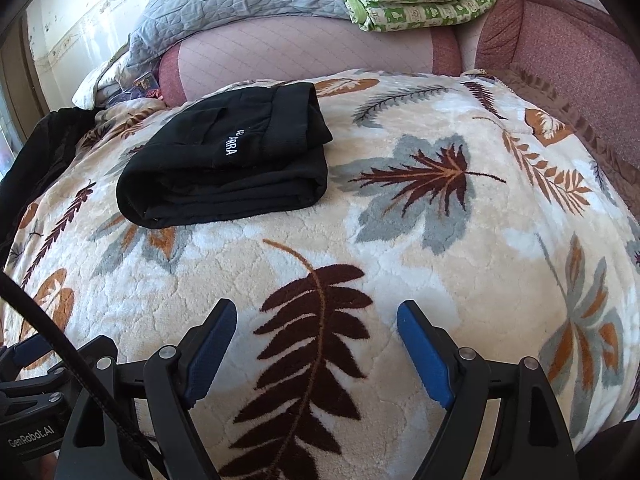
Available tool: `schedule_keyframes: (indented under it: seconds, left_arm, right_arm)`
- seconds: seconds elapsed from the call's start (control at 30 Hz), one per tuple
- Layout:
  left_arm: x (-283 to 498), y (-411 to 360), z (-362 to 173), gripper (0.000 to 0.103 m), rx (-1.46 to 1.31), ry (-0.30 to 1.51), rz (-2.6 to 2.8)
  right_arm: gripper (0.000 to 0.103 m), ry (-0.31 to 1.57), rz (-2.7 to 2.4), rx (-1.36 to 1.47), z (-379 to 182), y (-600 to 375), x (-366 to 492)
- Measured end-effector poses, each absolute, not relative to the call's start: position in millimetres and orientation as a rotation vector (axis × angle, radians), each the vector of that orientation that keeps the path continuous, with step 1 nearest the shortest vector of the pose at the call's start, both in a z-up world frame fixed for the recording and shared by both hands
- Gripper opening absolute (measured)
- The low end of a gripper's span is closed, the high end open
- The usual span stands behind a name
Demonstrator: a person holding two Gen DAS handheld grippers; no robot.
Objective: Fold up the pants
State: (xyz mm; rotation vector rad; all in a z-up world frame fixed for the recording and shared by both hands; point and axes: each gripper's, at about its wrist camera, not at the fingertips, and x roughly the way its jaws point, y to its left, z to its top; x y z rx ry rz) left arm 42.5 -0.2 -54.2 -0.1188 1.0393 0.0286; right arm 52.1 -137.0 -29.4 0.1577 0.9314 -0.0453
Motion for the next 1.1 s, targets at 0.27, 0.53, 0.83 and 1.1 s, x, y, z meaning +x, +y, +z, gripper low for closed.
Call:
schedule_keyframes:
  seconds: [0.27, 0.53, 0.83, 1.1]
  left_arm:
    - [42.3, -0.7, -54.3, 0.103, -0.117, 1.04, 0.031]
    - [42.6, -1.2, -55.1, 0.103, -0.113, 1.041, 0.031]
    - [42.8, -1.9, -55.7, 0.103, -0.114, 1.04, 0.031]
    - [42.7, -2.2, -55.0, 0.103, -0.112, 1.038, 0.03]
  right_arm:
    - [0.087, 0.935, -0.046, 0.146, -29.5, -136.5, 51.8]
    - [0.088, 0.938, -0.044, 0.129, -30.3, -135.7, 53.0]
    - [0.089, 0.94, -0.047, 0.11, -31.0, -132.9, 52.7]
    - [0.089, 0.941, -0.045, 0.099, -31.4, -131.5, 52.8]
